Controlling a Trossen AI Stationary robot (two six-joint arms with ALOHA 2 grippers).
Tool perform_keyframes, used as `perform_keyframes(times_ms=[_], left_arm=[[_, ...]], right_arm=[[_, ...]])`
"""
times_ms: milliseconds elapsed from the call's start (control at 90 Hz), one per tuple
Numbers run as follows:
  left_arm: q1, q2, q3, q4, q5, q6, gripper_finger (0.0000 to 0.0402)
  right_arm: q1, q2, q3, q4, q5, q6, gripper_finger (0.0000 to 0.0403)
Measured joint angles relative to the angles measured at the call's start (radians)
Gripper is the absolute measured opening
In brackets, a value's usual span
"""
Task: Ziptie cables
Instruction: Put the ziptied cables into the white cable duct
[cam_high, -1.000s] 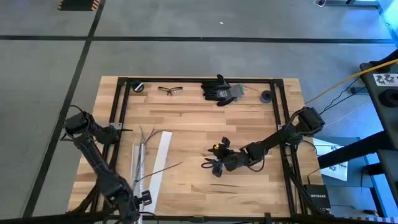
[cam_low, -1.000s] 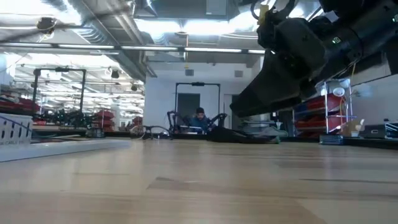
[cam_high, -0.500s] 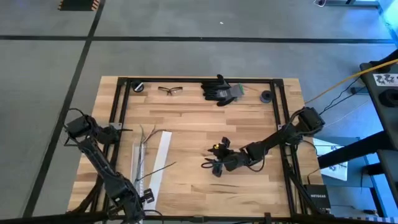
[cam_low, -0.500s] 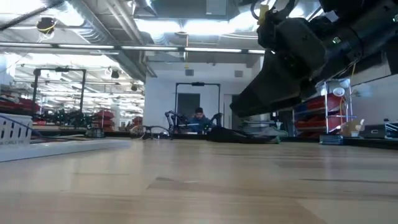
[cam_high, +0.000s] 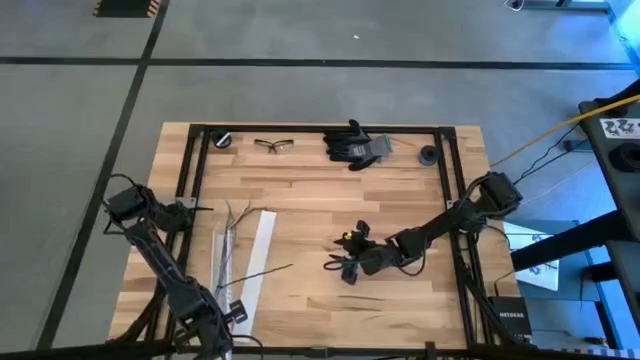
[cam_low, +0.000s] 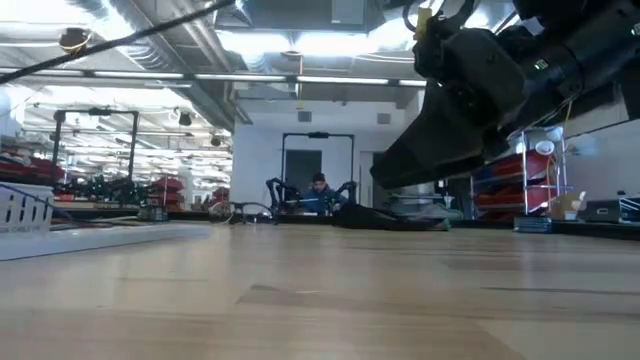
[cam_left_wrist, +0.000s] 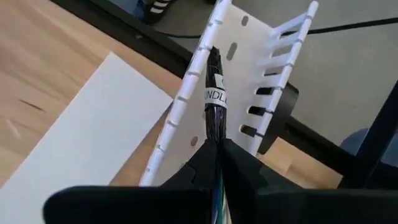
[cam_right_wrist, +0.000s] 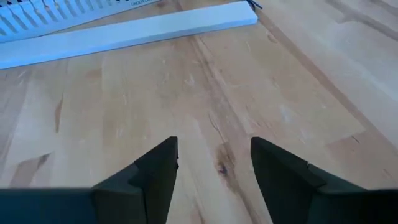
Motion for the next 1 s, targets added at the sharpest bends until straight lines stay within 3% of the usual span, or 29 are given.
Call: perform_keyframes(times_ms=[267, 422, 667, 789, 1000], left_arm=[[-0.001, 0.000, -0.003, 0.003, 0.000, -0.023, 0.0004], [-0.002, 0.000, -0.003, -0.003, 0.002, -0.152, 0.0004], [0.001, 0.000, -0.003, -0.001, -0.044, -0.153, 0.0006], [0.002, 0.000, -0.004, 0.000, -0.048, -0.199, 0.0041], [-0.007, -0.001, -0.024, -0.013, -0.063, -0.235, 0.0139]], right_arm=[[0.000, 0.000, 0.000, 0.001, -0.033, 0.000, 0.0189], [0.000, 0.000, 0.000, 0.002, -0.026, -0.003, 0.0189], [0.000, 0.000, 0.000, 0.002, -0.019, -0.007, 0.0189], [0.000, 0.000, 0.000, 0.002, -0.026, -0.007, 0.0189], [0.000, 0.000, 0.000, 0.001, -0.026, -0.008, 0.0189]])
